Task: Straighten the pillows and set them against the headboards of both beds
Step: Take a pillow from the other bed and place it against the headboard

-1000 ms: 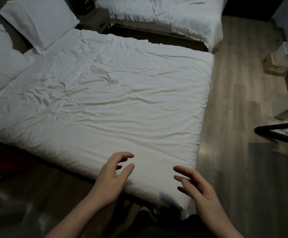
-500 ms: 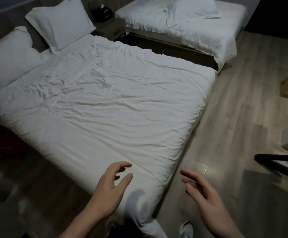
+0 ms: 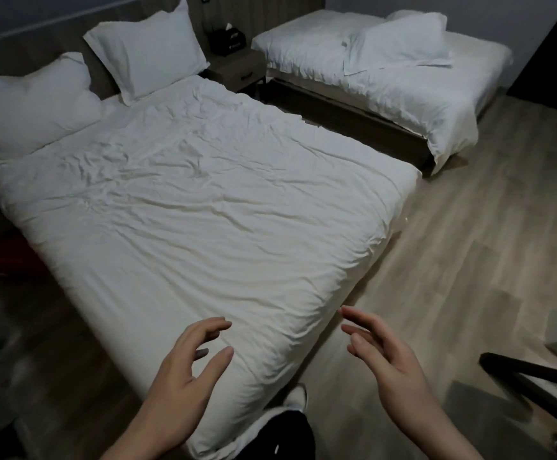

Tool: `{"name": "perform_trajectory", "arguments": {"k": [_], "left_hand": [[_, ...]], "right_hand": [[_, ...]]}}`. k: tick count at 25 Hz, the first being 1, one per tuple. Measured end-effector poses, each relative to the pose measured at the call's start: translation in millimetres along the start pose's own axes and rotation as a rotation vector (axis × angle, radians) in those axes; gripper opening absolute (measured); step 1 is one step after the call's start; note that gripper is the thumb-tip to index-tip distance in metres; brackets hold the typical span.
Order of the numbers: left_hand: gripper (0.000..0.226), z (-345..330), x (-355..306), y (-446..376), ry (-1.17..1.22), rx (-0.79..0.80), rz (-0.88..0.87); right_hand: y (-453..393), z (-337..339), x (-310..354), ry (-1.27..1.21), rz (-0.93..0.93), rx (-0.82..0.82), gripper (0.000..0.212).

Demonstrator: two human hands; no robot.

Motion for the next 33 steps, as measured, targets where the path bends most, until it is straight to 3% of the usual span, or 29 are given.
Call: {"name": "perform_trajectory", "arguments": {"k": [2, 5, 11, 14, 18, 21, 24, 27, 33], "left_hand": [[0.03, -16, -12, -23, 0.002, -0.009, 0.015], [0.029, -56, -37, -88, 0.025, 0.017, 0.023], [0.029, -128, -120, -263, 0.059, 0.102, -0.08], [0.028, -161, -166, -341, 0.044, 0.156, -0.122], [0.027, -219, -225, -416, 0.041, 0.244, -0.176], [0.027, -271, -252, -460, 0.017, 0.262, -0.169], [0.027, -322, -280, -502, 0.003, 0.257, -0.137], [0.027, -373, -319, -542, -0.007, 0.207, -0.1], [0.029, -448, -392, -615, 0.054, 0.112, -0.032]], "right_hand": [[-25, 19, 9, 0.024, 0.012, 0.027, 0.06], [-76, 58, 17, 0.024, -0.026, 0.021, 0.032], [-184, 148, 36, 0.069, -0.089, -0.108, 0.031], [-225, 193, 56, 0.091, -0.068, -0.167, 0.046], [-274, 254, 70, -0.013, -0.073, -0.266, 0.032], [-320, 308, 77, -0.021, -0.098, -0.304, 0.036], [-377, 368, 94, -0.024, -0.071, -0.3, 0.027], [-436, 441, 125, 0.014, -0.055, -0.246, 0.041], [-554, 559, 196, 0.077, -0.043, -0.103, 0.039]]}}
Point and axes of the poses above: each hand's wrist, its own y-axis away from the middle knuckle, its own z-axis out of the back of the hand, x = y × z, the point moved 3 cm from there along -y, towards the middle knuckle, and after that the axes turned 6 degrees about -y, right-handed, at the moved point
